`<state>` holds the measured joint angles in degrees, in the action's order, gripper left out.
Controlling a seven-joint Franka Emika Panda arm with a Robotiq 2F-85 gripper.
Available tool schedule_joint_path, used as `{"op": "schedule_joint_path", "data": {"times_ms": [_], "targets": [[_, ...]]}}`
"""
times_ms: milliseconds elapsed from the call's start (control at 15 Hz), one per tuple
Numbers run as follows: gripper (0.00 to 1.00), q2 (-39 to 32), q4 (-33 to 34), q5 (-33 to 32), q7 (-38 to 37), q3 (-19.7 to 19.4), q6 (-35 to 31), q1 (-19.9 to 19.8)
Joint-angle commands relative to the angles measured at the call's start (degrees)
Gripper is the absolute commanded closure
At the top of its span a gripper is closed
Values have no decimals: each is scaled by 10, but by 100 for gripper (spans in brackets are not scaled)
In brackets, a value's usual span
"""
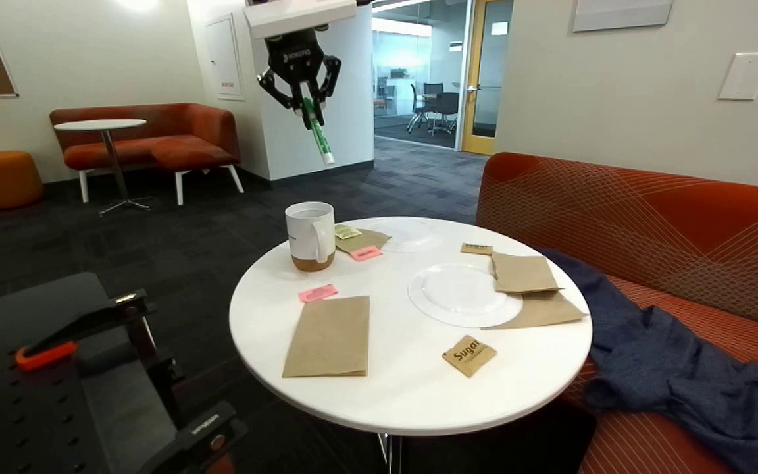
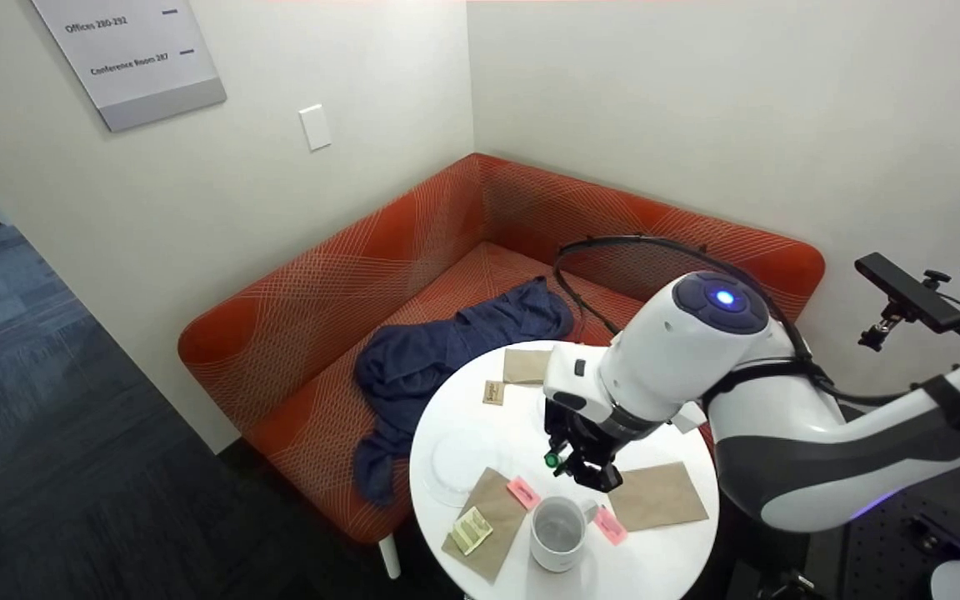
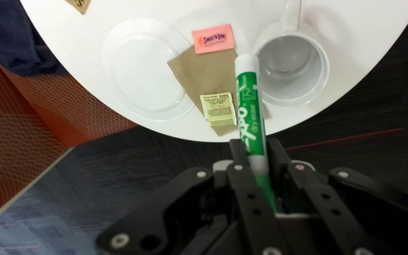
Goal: Put the marker on the table
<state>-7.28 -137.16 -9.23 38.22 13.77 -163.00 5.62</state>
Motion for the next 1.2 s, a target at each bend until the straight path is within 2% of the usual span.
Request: {"op": "schedule_joint_path", "data": {"times_ms": [0,400,1133], "targets": [[95,39,-35,-43,-50,-37,29,2],[95,25,-70,-79,-87,-80,31,-8],[95,-78,-58,-285,-214,-161,27,8]]}}
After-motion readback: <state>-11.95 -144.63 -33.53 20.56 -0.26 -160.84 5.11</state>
